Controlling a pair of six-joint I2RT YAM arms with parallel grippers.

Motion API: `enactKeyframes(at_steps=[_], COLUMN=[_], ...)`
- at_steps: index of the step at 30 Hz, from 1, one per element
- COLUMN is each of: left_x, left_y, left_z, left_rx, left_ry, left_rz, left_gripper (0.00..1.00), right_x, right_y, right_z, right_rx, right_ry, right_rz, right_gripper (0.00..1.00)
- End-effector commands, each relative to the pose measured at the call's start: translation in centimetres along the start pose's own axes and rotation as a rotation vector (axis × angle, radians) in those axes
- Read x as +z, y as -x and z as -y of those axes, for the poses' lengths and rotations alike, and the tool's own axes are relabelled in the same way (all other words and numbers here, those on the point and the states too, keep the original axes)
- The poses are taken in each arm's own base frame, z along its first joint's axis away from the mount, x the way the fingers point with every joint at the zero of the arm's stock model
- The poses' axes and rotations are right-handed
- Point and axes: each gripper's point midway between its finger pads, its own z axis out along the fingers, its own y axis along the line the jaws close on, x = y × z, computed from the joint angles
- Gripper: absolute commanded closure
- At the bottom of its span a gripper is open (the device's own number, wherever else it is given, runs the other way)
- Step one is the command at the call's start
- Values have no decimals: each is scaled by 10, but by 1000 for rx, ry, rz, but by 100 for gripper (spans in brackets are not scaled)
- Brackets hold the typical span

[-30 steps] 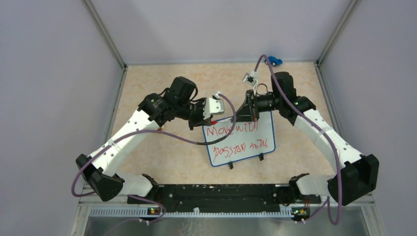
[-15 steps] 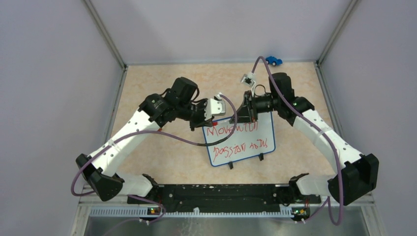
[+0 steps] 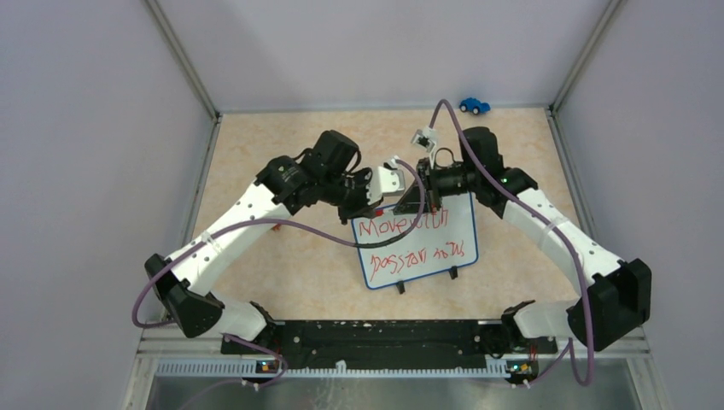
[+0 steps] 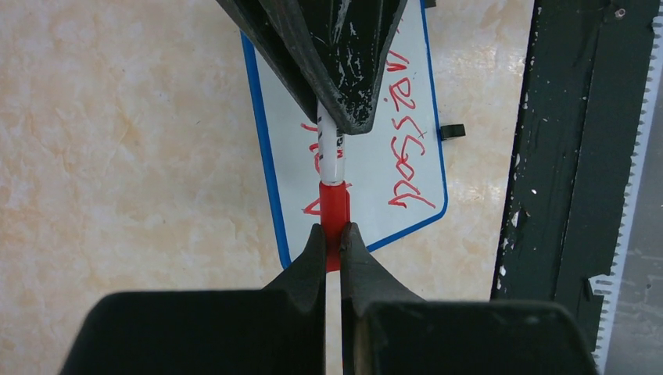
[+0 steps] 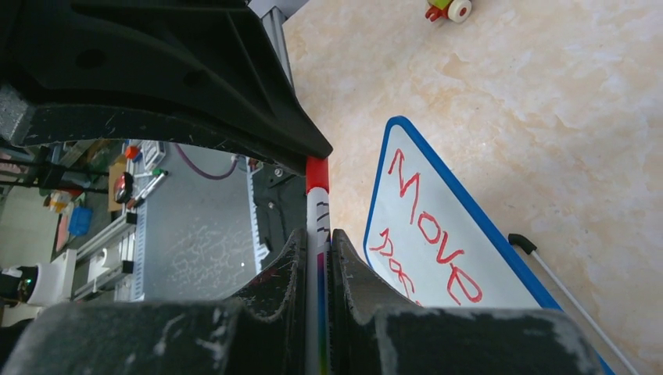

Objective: Write a sentence on the whiteboard
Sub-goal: Close the whiteboard marker at the center of the board.

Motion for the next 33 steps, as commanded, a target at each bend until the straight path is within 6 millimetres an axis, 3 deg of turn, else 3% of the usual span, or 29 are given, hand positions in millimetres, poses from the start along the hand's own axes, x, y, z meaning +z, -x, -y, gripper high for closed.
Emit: enactKeyframes(at_steps=[1,6,9,13,16,19,21,25,30,33], left_x=[-3,-7,-10,-20,-45,-86,-96,-97,-115,-115], left_y=[36,59,63,61,71,77,74,50,35,33], left_z=[-10,-11,-10,-24,-34,-57,-58,-53,-38,-36], left_rx=[1,-32,-49,-104,-164,-253,-289,-397,-575,-588], left_ry=[45,41,37,99,80,87,60,-32,-310,-305], left_rz=[100,179,187,177,280,430,473,509,654,680], left_gripper=[100,97,79,61,42,25,24,20,22,23], right_x=[9,11,8,-5,-15,-20,-21,-26,-33,-35], right_y=[12,14,18,34,44,52,55,63,74,80], right_z=[-11,-15,-19,-13,-10,-10,-13,-16,-22,-28], right_rx=[-74,-86,-108,-115,-99,-108,-113,-119,-126,-130], right_ry=[66,108,121,99,97,101,111,115,130,146], right_rz=[42,60,75,140,186,214,222,250,282,300], right_gripper=[100,100,100,100,100,100,100,100,100,100])
